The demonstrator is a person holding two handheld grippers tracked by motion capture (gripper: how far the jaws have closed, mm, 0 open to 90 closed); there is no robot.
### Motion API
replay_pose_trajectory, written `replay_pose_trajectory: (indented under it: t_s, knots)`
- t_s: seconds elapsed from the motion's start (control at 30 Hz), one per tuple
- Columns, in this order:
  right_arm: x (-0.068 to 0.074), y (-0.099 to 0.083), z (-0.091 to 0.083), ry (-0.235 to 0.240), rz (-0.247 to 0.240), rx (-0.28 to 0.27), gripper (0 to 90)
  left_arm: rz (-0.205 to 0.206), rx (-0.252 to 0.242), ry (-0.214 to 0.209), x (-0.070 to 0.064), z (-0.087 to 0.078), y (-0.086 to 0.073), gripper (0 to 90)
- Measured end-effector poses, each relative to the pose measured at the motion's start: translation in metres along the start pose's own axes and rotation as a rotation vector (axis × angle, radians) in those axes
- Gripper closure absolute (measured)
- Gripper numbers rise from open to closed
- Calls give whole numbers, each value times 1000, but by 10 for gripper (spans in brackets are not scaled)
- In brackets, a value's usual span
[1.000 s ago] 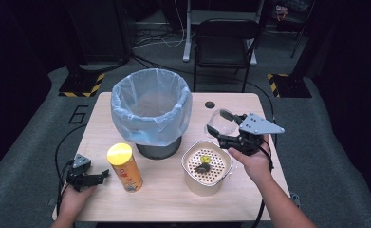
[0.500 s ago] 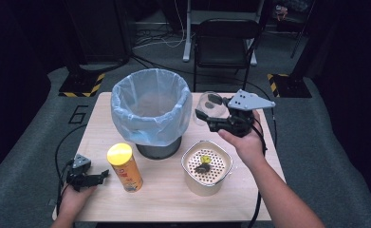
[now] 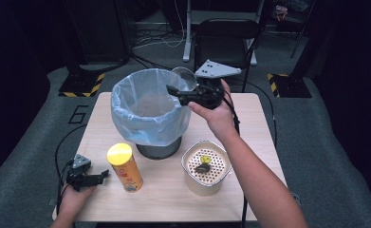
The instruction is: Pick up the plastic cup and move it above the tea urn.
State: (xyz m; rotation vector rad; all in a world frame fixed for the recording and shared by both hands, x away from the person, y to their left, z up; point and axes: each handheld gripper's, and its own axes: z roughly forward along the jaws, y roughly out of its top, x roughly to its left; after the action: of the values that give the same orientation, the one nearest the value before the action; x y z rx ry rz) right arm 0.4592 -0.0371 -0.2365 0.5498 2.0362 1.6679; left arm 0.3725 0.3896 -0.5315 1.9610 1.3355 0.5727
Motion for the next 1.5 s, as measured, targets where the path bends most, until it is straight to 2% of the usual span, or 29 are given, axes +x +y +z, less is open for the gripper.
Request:
replay_pose_trajectory:
  t_s: [0.17,0.2,0.23,0.27,0.4,0.47,0.53,0.57,0.63,0.67,0.7,0.83,0.87,0.93,0.97,1.03,1.1,1.17,1.2,1.3,1.33,1.4,1.5]
  knots:
    - [2,-4,29,3,7,48,330,0,0,0,0,0,0,129]
    - [2,-5,33,5,4,53,331,17,14,-1,1,-1,0,129]
    - [3,-5,37,7,20,63,331,-7,-2,-3,0,0,0,129]
    - [3,-6,41,8,20,66,331,-13,-2,-5,-1,0,0,129]
    - [4,-9,53,7,29,74,323,-7,-5,-4,0,1,0,130]
    - [4,-11,59,9,41,51,262,-6,-3,-5,0,0,0,130]
    - [6,-14,66,-1,42,71,119,-8,-3,-6,0,0,0,129]
    - [7,-16,70,-23,56,79,60,-6,-3,-8,0,0,0,127]
    - [9,-19,72,-27,57,67,31,-9,-3,-9,0,0,0,125]
    - [9,-20,72,-14,73,65,18,-3,-9,-6,0,1,0,124]
    - [8,-21,72,-5,86,68,16,-2,-7,-7,0,1,0,121]
    - [7,-25,65,-19,79,77,46,3,5,-14,1,0,1,110]
    - [6,-25,62,-19,76,76,52,-6,-8,-14,2,0,1,108]
    - [3,-26,57,-32,58,78,67,-28,9,-33,3,-2,2,105]
    - [3,-26,55,-34,48,78,72,-53,6,-39,3,-2,2,103]
    - [1,-25,47,-32,47,76,75,-60,5,-55,3,-2,3,96]
    - [1,-24,39,-29,64,65,77,-32,0,-51,3,-4,4,84]
    - [0,-24,32,-29,57,53,77,-16,-8,-64,2,-8,7,76]
    - [-1,-23,29,-31,60,45,77,-14,-27,-73,1,-10,7,71]
    - [-2,-25,18,-37,49,54,77,0,-41,-89,-1,-16,10,35]
    - [-2,-26,15,-43,52,60,77,-6,-67,-105,-3,-18,12,20]
    - [-2,-29,8,-50,44,74,67,-17,-85,-118,-5,-23,14,2]
    - [-2,-34,-2,-55,35,86,67,-26,-116,-163,-6,-30,17,2]
